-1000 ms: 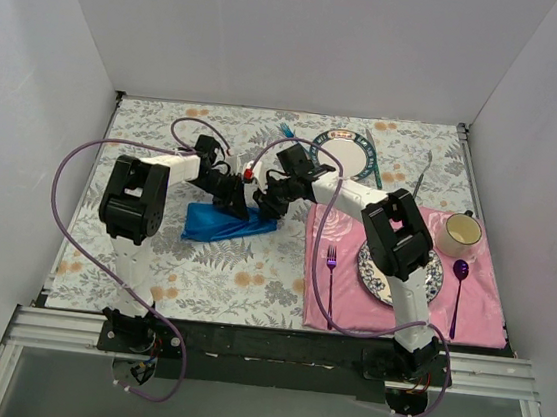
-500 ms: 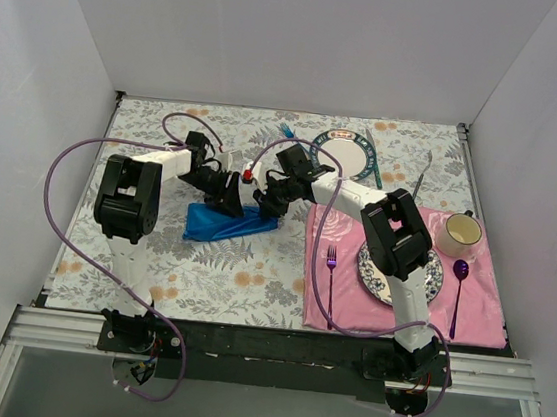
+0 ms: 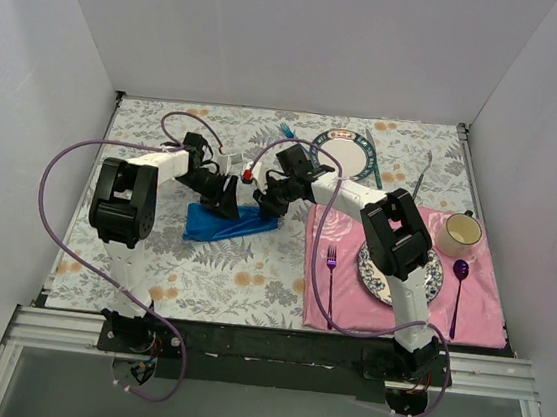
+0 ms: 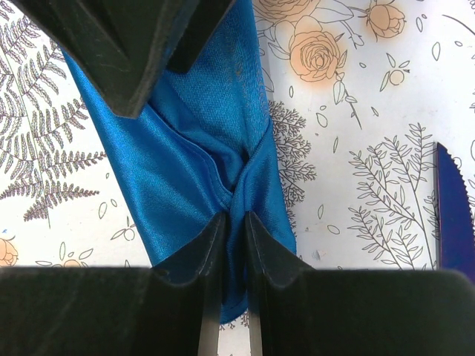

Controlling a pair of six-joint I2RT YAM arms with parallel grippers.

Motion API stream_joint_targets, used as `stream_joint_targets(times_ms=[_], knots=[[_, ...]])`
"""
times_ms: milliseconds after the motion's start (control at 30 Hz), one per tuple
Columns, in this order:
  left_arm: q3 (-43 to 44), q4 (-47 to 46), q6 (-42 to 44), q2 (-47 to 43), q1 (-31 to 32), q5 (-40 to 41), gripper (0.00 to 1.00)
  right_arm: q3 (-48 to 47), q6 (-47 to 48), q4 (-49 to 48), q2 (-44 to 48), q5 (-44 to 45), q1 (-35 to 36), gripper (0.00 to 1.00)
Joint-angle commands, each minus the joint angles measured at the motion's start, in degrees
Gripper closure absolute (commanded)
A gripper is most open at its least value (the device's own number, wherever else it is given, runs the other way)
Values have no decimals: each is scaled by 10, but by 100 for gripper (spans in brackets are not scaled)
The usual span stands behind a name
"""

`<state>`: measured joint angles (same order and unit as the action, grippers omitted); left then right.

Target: Fold the napkin into a case and place the utensils inside

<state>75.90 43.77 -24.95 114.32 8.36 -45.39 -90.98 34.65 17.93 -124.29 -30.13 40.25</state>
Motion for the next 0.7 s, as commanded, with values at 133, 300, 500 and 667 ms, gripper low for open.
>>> stream_joint_targets(times_ms=[133, 300, 500, 667], knots=[[-11, 3, 18, -44, 9, -5, 60, -14, -5, 1, -17, 9, 0, 78], [-9, -11, 4, -51, 10, 1, 89, -6, 2, -4, -10, 1, -1, 76], [21, -11, -8, -43, 10, -11, 100, 2, 11, -11, 0, -12, 0, 75], [41, -11, -15, -33, 10, -20, 100, 10, 24, -18, 9, -22, -1, 75]])
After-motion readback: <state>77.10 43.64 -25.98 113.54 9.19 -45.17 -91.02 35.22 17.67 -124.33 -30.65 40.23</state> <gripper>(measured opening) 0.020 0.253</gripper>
